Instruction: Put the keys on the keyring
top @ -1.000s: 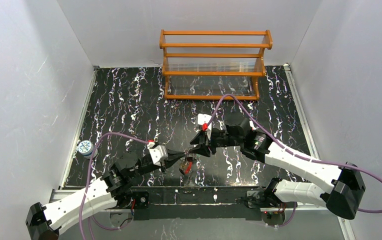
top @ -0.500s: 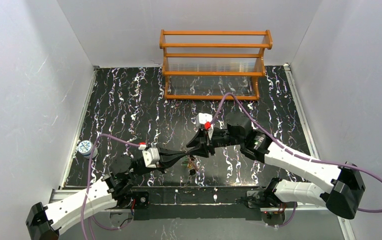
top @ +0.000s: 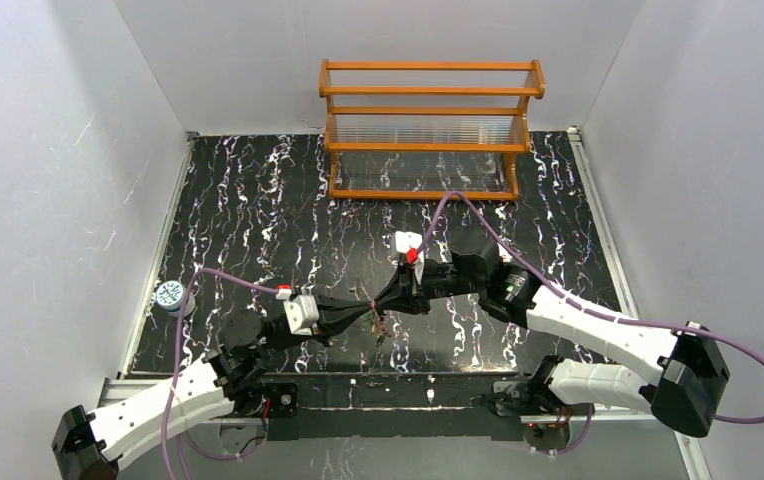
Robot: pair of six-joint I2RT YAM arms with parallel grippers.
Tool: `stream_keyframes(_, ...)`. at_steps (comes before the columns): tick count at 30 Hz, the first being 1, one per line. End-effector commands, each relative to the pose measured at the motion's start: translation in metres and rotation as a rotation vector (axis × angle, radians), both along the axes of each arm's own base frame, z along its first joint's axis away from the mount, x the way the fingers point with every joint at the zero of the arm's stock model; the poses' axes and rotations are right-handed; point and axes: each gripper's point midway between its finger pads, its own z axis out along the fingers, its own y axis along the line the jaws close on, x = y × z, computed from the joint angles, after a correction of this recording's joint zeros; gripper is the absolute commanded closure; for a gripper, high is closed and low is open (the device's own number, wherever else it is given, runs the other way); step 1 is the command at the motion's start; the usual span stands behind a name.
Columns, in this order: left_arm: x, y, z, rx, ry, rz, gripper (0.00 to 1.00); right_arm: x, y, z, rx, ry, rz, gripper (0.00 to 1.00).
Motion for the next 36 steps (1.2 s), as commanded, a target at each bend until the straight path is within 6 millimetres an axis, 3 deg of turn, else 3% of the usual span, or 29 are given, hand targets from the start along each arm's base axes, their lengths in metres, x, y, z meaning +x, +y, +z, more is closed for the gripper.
stream_keyframes(1,-0.005,0.004,0.033,-0.094,-0.077,-0.012,1.0,0.007,-0.003,-0.001,0.002,-0.041,-0.034,0.85)
stream_keyframes(4,-0.005,0.003,0.032,-0.091,-0.073,-0.012,1.0,0.006,-0.004,0.001,0.008,-0.044,-0.031,0.98)
stream_keyframes(12,-0.003,0.004,0.027,-0.075,-0.062,0.001,0.99,0.004,-0.006,0.009,0.017,-0.071,-0.02,0.99)
stream_keyframes(15,0.003,0.006,0.022,-0.023,-0.057,0.034,0.76,0.006,-0.006,0.009,-0.018,-0.081,-0.012,0.99)
stream_keyframes(19,0.011,0.01,0.019,0.078,-0.064,0.08,0.66,0.009,-0.008,0.004,-0.1,-0.068,-0.011,0.99)
stream_keyframes(27,0.019,0.021,0.01,0.342,-0.052,0.117,0.65,0.016,-0.006,-0.004,-0.212,-0.034,-0.016,0.99)
stream_keyframes(36,0.018,0.019,-0.02,0.547,0.018,0.066,0.64,0.023,-0.001,-0.01,-0.301,0.0,-0.015,0.99)
